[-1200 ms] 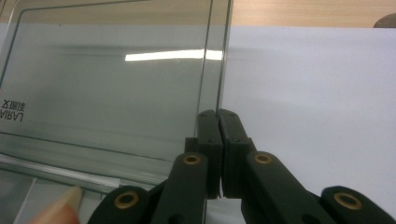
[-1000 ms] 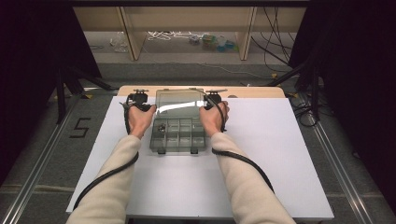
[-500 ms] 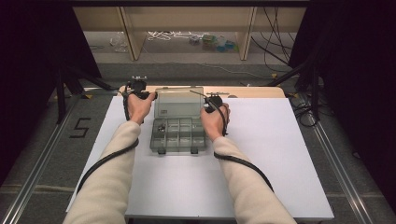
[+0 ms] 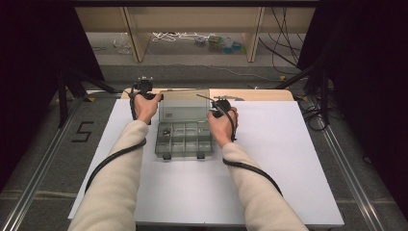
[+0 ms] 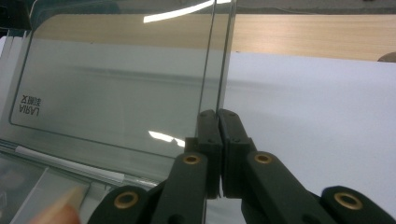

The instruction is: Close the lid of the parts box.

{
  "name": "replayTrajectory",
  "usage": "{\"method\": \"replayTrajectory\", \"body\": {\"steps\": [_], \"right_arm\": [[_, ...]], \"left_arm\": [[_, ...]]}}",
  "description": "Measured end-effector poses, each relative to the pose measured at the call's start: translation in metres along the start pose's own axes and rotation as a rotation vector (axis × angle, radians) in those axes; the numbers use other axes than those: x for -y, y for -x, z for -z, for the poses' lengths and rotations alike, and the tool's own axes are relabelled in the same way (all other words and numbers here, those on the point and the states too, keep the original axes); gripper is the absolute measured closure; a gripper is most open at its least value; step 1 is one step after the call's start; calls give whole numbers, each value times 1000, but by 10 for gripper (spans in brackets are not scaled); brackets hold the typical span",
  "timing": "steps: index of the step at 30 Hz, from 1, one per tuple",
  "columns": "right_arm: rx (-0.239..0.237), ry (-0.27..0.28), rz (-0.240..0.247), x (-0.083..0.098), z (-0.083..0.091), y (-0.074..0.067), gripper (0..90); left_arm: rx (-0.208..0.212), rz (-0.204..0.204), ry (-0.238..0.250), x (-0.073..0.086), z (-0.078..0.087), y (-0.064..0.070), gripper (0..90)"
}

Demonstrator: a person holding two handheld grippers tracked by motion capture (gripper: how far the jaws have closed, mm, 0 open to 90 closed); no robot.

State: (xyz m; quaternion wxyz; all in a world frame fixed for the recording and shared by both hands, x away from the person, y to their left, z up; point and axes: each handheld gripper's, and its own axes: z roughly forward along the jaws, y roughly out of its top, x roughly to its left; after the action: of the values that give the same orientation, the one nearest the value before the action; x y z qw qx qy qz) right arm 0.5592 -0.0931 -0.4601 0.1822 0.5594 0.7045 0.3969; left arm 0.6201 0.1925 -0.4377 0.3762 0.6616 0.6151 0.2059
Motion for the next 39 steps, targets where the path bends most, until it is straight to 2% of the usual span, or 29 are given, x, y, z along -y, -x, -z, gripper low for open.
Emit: {"method": "replayTrajectory", "body": {"steps": [1, 5, 6, 11, 12, 13, 14, 17, 18, 21, 22, 23, 24, 26, 27, 28, 29, 30, 34, 39], "right_arm": [[-1, -2, -25, 0, 1, -2, 893], [-1, -6, -26, 0, 1, -2, 893], [-2, -4, -24, 0, 1, -2, 893], [-2, -7, -21, 0, 1, -2, 892], [-1, -2, 0, 0, 1, 0, 892], [-6, 1, 5, 0, 0, 1, 893], [-1, 10, 29, 1, -1, 2, 892], [2, 18, 25, 1, -1, 1, 892], [-1, 3, 5, 0, 1, -1, 892], [-1, 5, 15, 0, 1, 0, 890], [-2, -2, -17, 0, 1, -2, 888], [-3, 0, -14, 0, 1, -2, 885], [2, 2, 13, 0, 1, 0, 879], [-10, 5, 13, 0, 1, 0, 860], [-14, 12, 8, 0, 3, -1, 831], [-23, 40, 34, -1, 4, 1, 800], [-31, 60, 37, -3, 7, 1, 775], [-31, 70, 42, -4, 8, 1, 752], [-43, 151, 77, -14, 16, 2, 680], [-46, 228, 159, -24, 21, 1, 656]], "left_arm": [[5, 1, -3, 0, 0, 0, 688], [16, 11, -7, -2, 1, 0, 730], [16, 29, 3, -2, 0, 1, 749], [-7, 0, -17, -2, 3, 3, 848], [-4, 2, -17, -2, 4, 3, 871], [-4, 10, -15, -2, 5, 3, 878], [-4, 17, -11, -3, 7, 4, 882], [-27, 29, 6, -2, 11, 7, 889], [-34, 27, 16, -2, 12, 8, 891], [-41, 19, 29, -1, 16, 11, 894], [-44, 18, 30, -1, 18, 12, 894], [-42, 12, 37, -1, 20, 13, 894], [-42, 8, 41, -1, 22, 13, 894], [-34, 10, 55, 0, 25, 12, 895], [-34, 9, 59, 0, 26, 13, 895], [-30, 5, 73, 1, 28, 13, 895], [-31, -5, 72, 2, 30, 13, 895], [-28, 4, 93, 3, 31, 14, 895], [-24, -10, 135, 7, 39, 17, 894], [-23, -26, 190, 15, 50, 19, 894]]}}
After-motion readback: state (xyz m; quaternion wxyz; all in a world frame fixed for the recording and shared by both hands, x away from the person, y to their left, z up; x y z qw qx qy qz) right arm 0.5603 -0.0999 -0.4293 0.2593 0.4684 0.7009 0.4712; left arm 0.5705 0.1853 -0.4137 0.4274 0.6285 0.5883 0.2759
